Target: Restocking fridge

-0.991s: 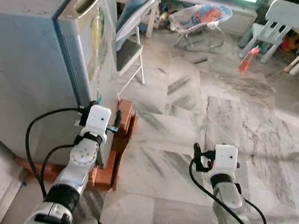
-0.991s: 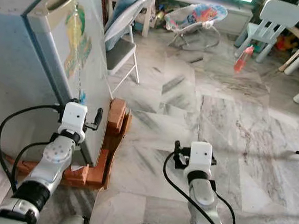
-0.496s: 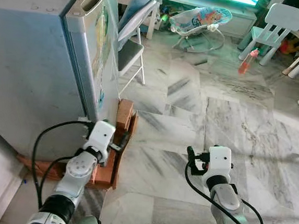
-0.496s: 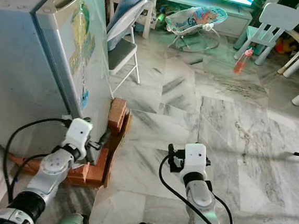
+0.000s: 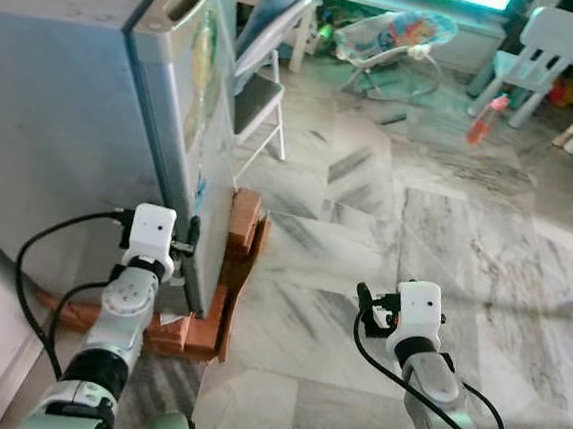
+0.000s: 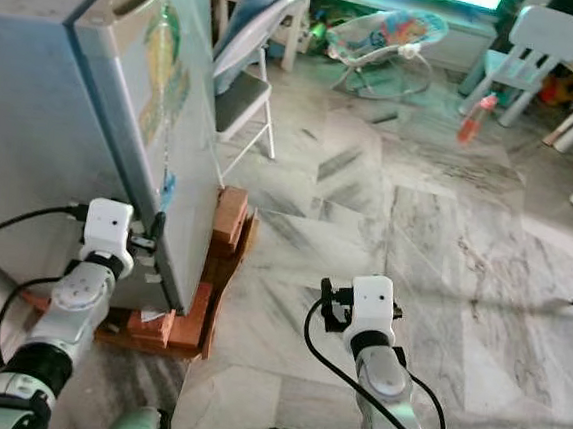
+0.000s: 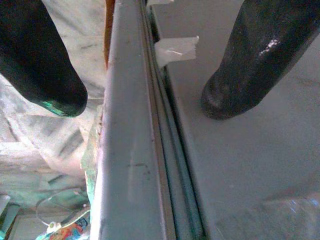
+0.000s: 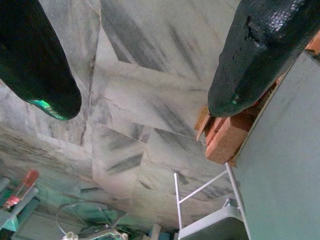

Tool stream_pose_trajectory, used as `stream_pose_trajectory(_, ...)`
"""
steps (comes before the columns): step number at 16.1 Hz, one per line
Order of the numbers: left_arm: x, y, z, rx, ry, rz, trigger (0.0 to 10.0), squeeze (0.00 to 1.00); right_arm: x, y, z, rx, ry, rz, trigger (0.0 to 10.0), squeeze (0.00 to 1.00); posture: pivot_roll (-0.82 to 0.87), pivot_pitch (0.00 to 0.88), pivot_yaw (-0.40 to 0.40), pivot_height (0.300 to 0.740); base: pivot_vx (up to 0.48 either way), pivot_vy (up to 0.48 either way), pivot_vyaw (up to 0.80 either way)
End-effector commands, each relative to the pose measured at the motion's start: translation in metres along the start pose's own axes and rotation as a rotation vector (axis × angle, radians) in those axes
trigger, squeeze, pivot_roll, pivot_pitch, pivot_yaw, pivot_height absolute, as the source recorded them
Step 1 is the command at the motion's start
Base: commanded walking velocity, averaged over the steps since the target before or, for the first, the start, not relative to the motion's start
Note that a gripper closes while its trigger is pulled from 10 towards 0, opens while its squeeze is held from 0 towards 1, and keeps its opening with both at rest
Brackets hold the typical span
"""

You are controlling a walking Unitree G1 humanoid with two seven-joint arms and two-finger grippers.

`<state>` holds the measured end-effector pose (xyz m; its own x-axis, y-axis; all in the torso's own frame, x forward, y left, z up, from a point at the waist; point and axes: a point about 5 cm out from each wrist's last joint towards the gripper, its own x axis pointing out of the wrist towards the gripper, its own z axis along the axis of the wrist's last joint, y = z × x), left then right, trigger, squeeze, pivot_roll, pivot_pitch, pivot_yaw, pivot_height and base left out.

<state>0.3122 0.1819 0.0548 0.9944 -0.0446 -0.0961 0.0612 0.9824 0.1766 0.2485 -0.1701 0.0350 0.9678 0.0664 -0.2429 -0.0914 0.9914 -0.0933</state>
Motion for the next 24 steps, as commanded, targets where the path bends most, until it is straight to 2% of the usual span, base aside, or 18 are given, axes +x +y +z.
stream_pose_trajectory(1,0.006,-0.005,0.006,-0.012,-0.014,-0.023,10.0,0.0,0.0,-0.002,-0.002,-0.008,0.014,0.001,10.0,0.0,0.09,0.079,-0.095,0.74,0.0,0.0,0.0)
stream_pose_trajectory(4,0.007,-0.013,0.011,-0.017,-0.037,-0.082,10.0,0.0,0.001,-0.002,-0.002,-0.004,0.016,0.0,10.0,0.0,0.09,0.079,-0.091,0.74,0.0,0.0,0.0)
stream_pose_trajectory(8,0.002,-0.037,0.009,-0.025,-0.045,-0.206,10.0,0.0,0.001,-0.003,-0.002,-0.004,0.007,-0.005,10.0,0.0,0.1,0.08,-0.087,0.74,0.0,0.0,0.0)
stream_pose_trajectory(9,-0.001,-0.046,0.012,-0.007,-0.061,-0.241,10.0,0.0,0.001,-0.003,-0.001,-0.004,0.007,-0.005,10.0,0.0,0.1,0.079,-0.087,0.74,0.0,0.0,0.0)
stream_pose_trajectory(10,-0.003,-0.049,0.009,0.003,-0.058,-0.244,10.0,0.0,0.002,-0.003,-0.002,-0.005,0.008,-0.005,10.0,0.0,0.1,0.08,-0.086,0.74,0.0,0.0,0.0)
stream_pose_trajectory(13,0.001,-0.044,0.007,0.039,-0.043,-0.18,10.0,0.0,0.003,-0.003,-0.002,-0.006,0.009,-0.005,10.0,0.0,0.1,0.08,-0.086,0.74,0.0,0.0,0.0)
stream_pose_trajectory(15,0.01,-0.029,0.01,0.084,-0.003,-0.087,10.0,0.0,0.003,-0.003,-0.001,-0.006,0.008,-0.006,10.0,0.0,0.1,0.079,-0.085,0.74,0.0,0.0,0.0)
stream_pose_trajectory(17,0.012,-0.022,0.01,0.068,0.019,-0.067,10.0,0.0,0.003,-0.003,-0.002,-0.006,0.008,-0.008,10.0,0.0,0.09,0.077,-0.08,0.74,0.0,0.0,0.0)
stream_pose_trajectory(20,0.006,-0.021,0.003,0.082,0.03,-0.072,10.0,0.0,0.002,-0.003,-0.002,-0.005,0.009,-0.011,10.0,0.0,0.09,0.08,-0.08,0.74,0.0,0.0,0.0)
stream_pose_trajectory(22,-0.005,-0.028,-0.012,0.097,0.065,-0.071,10.0,0.0,0.003,-0.003,-0.003,0.0,0.013,-0.004,10.0,0.0,0.1,0.082,-0.086,0.74,0.0,0.0,0.0)
stream_pose_trajectory(24,-0.005,-0.026,-0.013,0.109,0.081,-0.023,10.0,0.0,0.004,-0.002,-0.002,0.0,0.013,0.003,10.0,0.0,0.1,0.082,-0.089,0.74,0.0,0.0,0.0)
